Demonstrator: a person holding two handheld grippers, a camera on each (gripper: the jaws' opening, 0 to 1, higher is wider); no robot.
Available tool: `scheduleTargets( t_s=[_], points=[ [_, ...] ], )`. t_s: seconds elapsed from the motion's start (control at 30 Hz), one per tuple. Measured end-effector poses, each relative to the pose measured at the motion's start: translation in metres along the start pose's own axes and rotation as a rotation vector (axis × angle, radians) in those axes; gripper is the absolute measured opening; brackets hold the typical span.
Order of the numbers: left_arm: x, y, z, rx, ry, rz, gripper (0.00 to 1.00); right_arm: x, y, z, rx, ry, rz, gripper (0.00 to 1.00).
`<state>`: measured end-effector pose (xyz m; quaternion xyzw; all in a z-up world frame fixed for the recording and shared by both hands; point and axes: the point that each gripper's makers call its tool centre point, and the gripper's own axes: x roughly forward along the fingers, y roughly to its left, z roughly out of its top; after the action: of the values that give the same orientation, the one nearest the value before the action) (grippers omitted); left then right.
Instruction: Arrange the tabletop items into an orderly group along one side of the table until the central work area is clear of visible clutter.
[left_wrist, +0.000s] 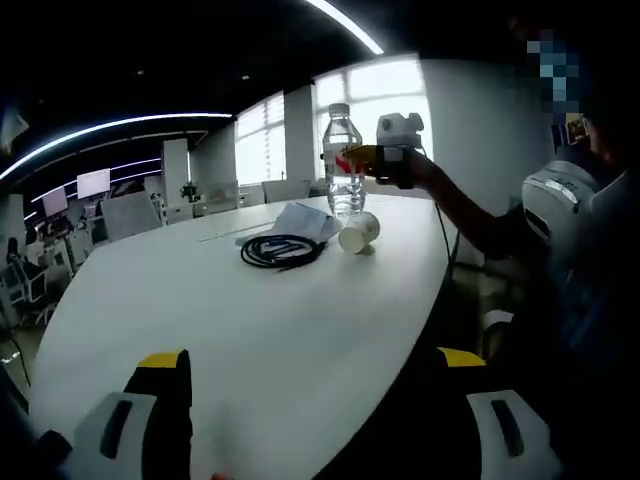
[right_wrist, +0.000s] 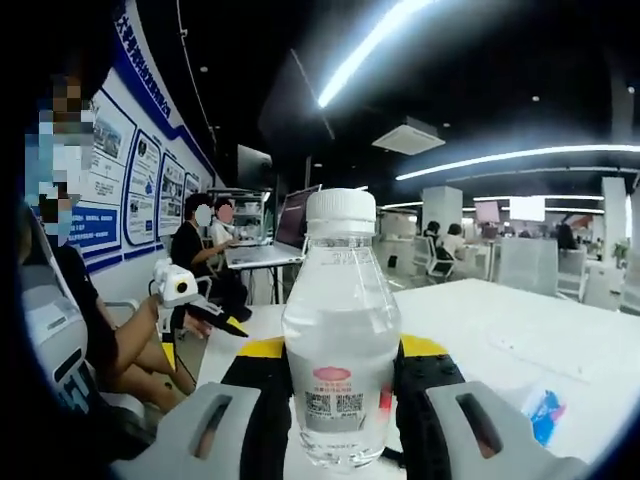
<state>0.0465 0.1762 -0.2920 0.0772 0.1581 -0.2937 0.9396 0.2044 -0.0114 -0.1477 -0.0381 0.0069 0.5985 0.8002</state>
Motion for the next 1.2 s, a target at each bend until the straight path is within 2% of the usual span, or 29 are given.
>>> scheduleTargets(
  t_s=[0.53, 1.0, 1.2],
  points=[
    [-0.005, -0.002, -0.003, -0.003, -0.005, 0.002, 1.00, 0.012, -0.010, -0.002, 0.028, -0.001, -0.012, 0.36],
    [-0.009, 0.001, -0.007, -0.010, -0.006, 0.011, 1.00, 0.041, -0.017, -0.004, 0.060, -0.005, 0.007, 0.36],
    [-0.009, 0.001, -0.008, -0.011, -0.006, 0.008, 1.00, 0.060, -0.018, 0.000, 0.043, -0.015, 0.028, 0.36]
  ],
)
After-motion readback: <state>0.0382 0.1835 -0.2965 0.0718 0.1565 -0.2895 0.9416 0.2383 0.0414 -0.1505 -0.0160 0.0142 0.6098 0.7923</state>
